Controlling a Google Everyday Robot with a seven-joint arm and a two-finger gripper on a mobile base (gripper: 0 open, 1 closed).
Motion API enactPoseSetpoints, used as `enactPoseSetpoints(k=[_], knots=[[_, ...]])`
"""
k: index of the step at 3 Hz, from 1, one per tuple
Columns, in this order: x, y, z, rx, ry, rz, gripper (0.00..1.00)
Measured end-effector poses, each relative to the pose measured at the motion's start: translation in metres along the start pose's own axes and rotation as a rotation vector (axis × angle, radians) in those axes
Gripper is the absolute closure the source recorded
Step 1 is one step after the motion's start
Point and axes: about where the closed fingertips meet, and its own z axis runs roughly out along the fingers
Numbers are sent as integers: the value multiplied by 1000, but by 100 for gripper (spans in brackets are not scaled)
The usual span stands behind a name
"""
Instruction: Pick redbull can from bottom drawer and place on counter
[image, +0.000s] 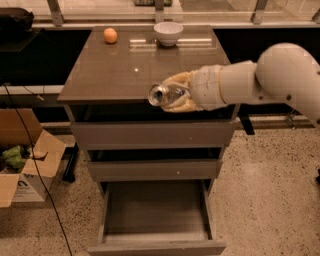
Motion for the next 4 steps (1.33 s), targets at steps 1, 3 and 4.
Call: enactPoseSetpoints(k=[1,3,4], knots=[[-11,-34,30,-25,-15,-155,100],[4,-74,112,-151,36,-354,100],[45,-86,152,-202,67,-321,81]])
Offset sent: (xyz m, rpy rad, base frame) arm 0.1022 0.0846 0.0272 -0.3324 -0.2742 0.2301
